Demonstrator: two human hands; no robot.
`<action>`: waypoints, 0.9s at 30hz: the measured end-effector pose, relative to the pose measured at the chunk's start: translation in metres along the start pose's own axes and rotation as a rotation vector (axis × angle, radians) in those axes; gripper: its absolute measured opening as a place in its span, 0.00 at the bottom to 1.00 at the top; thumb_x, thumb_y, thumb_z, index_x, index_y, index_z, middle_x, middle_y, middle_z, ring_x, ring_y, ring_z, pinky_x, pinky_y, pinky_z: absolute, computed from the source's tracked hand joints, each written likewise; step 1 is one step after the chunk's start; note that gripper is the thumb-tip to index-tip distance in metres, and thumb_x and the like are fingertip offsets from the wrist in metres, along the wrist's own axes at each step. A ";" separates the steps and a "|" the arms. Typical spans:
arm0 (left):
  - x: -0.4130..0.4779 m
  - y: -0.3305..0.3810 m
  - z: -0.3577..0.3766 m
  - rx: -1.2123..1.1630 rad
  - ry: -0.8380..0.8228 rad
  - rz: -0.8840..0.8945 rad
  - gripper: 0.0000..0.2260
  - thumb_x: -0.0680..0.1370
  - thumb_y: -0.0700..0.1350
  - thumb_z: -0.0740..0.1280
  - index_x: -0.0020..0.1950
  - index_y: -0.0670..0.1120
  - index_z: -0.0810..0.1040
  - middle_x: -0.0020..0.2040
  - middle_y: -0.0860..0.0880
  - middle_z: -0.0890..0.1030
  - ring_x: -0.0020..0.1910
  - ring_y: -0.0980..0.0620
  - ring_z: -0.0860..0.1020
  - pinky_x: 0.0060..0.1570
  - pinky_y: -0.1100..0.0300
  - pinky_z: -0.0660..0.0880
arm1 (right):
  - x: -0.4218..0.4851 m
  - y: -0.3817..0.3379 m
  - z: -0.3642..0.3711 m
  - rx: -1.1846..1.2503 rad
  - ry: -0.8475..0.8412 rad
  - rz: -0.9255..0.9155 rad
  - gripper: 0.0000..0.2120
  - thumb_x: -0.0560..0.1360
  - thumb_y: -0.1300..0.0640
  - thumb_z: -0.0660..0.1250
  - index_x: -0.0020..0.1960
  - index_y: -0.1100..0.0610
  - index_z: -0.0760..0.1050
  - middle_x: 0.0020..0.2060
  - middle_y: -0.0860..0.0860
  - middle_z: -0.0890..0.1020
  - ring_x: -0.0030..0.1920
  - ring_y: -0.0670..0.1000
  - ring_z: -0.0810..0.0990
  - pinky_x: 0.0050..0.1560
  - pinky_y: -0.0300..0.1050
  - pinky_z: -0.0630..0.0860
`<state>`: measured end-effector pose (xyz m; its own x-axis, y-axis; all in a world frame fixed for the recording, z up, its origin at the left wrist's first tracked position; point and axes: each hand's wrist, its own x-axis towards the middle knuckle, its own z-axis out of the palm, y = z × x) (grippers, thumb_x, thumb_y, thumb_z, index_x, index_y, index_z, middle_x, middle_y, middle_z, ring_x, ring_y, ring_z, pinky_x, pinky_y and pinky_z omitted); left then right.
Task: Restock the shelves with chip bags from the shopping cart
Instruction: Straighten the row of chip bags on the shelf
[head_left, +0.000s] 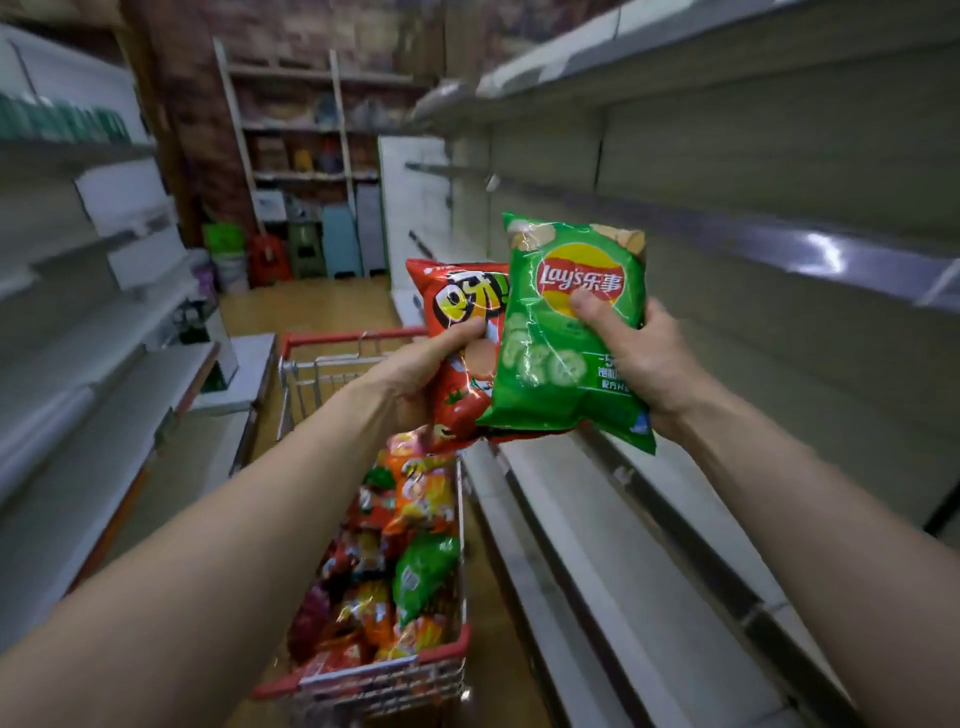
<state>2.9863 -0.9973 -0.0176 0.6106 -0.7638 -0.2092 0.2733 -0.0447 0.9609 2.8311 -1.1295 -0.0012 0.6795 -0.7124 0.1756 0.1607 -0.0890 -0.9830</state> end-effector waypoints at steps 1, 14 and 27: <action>-0.002 0.011 0.016 0.006 -0.028 0.031 0.17 0.72 0.51 0.72 0.57 0.45 0.78 0.44 0.45 0.86 0.38 0.47 0.85 0.36 0.55 0.82 | -0.003 -0.015 -0.012 -0.009 0.033 -0.032 0.27 0.66 0.45 0.77 0.60 0.55 0.74 0.49 0.54 0.85 0.45 0.55 0.86 0.50 0.58 0.81; -0.004 0.107 0.204 0.193 -0.333 0.136 0.18 0.74 0.56 0.71 0.56 0.45 0.81 0.48 0.43 0.85 0.41 0.45 0.84 0.47 0.51 0.80 | -0.051 -0.149 -0.158 -0.042 0.360 0.048 0.27 0.71 0.44 0.74 0.60 0.63 0.75 0.43 0.59 0.85 0.30 0.54 0.84 0.25 0.45 0.78; 0.022 0.122 0.348 0.388 -0.779 0.048 0.22 0.76 0.57 0.66 0.58 0.39 0.81 0.56 0.38 0.82 0.48 0.42 0.82 0.57 0.46 0.78 | -0.087 -0.199 -0.267 -0.099 0.481 0.129 0.15 0.77 0.48 0.66 0.42 0.59 0.81 0.32 0.58 0.83 0.28 0.54 0.82 0.29 0.48 0.82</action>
<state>2.7746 -1.2439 0.1585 -0.1058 -0.9872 -0.1192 -0.0992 -0.1088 0.9891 2.5489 -1.2355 0.1644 0.2792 -0.9597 0.0304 0.0130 -0.0278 -0.9995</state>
